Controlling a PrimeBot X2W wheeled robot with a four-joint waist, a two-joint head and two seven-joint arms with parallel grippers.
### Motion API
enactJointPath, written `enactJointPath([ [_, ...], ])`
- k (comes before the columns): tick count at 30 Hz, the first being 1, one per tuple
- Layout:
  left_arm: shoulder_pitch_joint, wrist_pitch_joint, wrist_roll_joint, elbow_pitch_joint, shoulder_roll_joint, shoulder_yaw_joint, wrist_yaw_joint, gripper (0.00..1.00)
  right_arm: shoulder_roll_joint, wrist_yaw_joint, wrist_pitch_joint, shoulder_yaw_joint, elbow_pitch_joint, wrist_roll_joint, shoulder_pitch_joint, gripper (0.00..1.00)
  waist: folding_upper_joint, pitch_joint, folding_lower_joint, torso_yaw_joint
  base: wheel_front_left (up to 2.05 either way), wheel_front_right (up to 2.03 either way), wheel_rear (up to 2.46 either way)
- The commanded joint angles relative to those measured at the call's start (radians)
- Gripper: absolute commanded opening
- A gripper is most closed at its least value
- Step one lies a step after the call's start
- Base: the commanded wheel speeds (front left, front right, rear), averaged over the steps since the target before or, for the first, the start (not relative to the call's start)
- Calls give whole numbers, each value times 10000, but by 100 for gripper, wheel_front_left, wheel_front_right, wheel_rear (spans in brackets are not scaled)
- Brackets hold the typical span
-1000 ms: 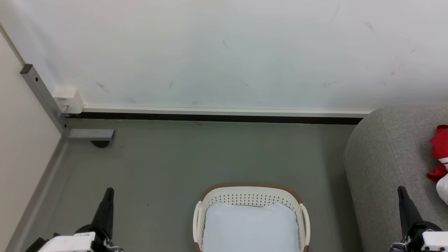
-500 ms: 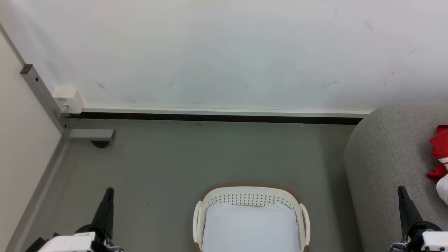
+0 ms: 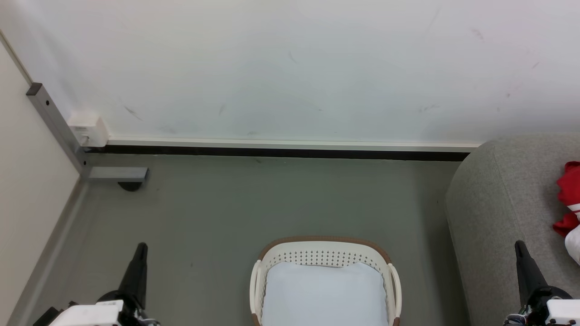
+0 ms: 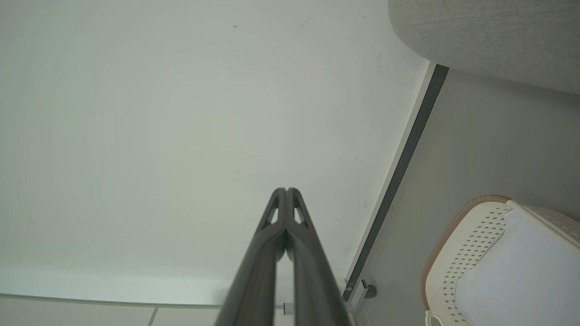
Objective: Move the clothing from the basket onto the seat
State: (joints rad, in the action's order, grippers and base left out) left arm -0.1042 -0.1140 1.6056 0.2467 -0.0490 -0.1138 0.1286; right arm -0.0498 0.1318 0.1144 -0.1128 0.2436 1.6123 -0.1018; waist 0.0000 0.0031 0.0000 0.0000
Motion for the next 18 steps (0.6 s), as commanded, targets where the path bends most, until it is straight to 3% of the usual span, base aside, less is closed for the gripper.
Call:
enactJointPath([
  [1,-81,-41,132,-39,-22,-17,39,0,1,-21,31,-41,23,10,-123,0,0,0,0,0,0,0,0],
  [18,-81,-40,133,-40,-22,-16,39,0,1,-21,30,-40,23,11,-123,0,0,0,0,0,0,0,0],
])
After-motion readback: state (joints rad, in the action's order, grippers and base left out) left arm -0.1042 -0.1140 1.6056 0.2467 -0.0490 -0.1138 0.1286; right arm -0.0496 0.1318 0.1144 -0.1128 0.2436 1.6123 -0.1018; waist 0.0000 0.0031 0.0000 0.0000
